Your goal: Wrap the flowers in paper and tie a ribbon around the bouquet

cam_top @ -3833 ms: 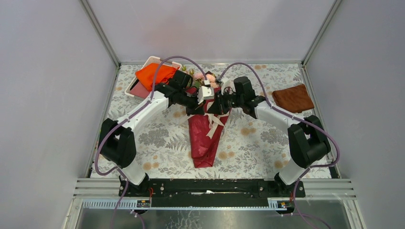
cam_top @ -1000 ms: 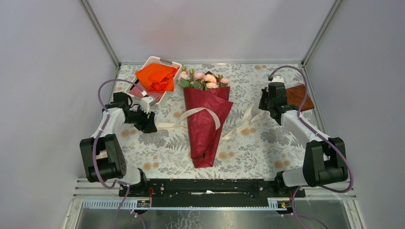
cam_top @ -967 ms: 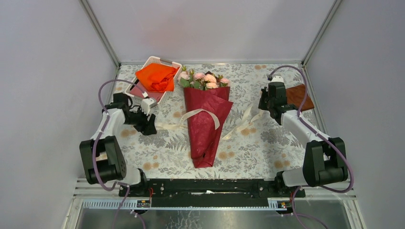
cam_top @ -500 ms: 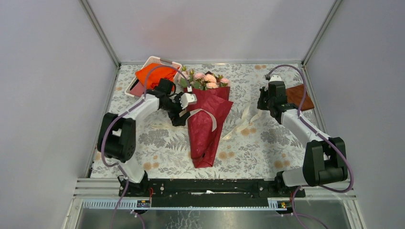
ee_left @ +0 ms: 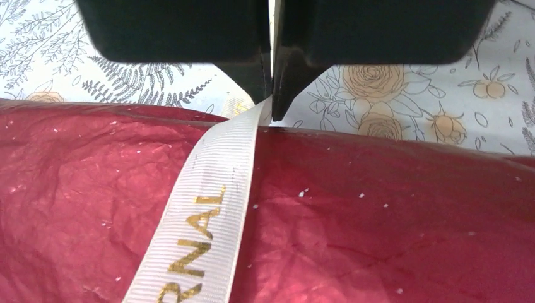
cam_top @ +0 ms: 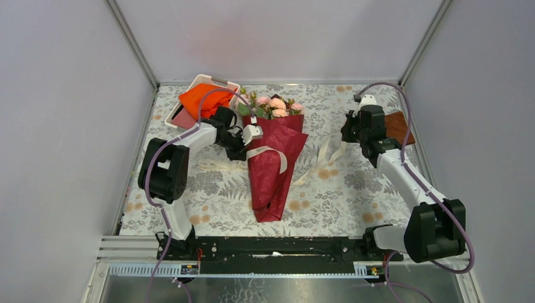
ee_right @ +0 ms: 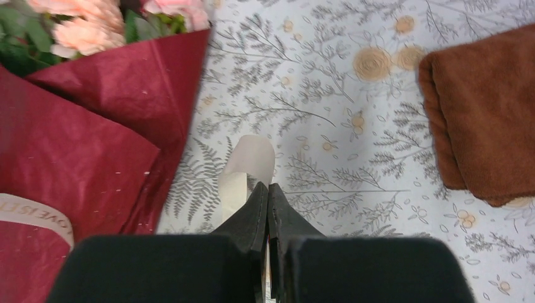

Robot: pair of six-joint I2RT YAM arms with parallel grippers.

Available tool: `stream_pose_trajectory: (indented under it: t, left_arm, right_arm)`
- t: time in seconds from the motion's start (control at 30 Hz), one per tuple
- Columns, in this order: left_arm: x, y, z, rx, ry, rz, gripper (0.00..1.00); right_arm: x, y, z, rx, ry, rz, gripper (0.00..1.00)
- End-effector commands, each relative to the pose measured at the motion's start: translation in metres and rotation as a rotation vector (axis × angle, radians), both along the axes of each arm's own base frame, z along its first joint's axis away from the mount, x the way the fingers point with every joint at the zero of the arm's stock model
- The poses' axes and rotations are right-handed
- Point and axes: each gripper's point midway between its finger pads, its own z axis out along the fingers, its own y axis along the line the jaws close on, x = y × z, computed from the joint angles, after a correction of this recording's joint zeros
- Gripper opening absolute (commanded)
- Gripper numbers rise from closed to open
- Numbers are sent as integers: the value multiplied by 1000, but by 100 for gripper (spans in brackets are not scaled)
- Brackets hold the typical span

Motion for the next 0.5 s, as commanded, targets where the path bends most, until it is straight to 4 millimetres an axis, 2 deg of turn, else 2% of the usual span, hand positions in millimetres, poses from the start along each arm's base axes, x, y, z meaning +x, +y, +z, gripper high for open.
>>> stream_pose_trajectory:
  t: [0.0, 0.07, 0.2, 0.3, 0.4, 0.47]
  left_arm:
    - [0, -13, 25, -102, -10, -15, 0]
    - [3, -10, 44, -151, -12, 22, 0]
    - [9, 0, 83, -228, -48, 91, 0]
    - [10, 5, 110, -265, -76, 128, 0]
    - [-1, 1, 145, -314, -88, 117, 0]
    - [-11, -5, 173, -371, -104, 93, 0]
  right_arm:
    - [1, 25, 51, 66, -123, 122, 0]
    - [-7, 41, 59, 82, -149, 208, 0]
    - [-31, 86, 83, 98, -189, 449, 0]
    - [-53, 120, 108, 197, -214, 640, 0]
    - [-72, 140, 135, 294, -239, 784, 0]
    - [-78, 150, 153, 372, -251, 829, 0]
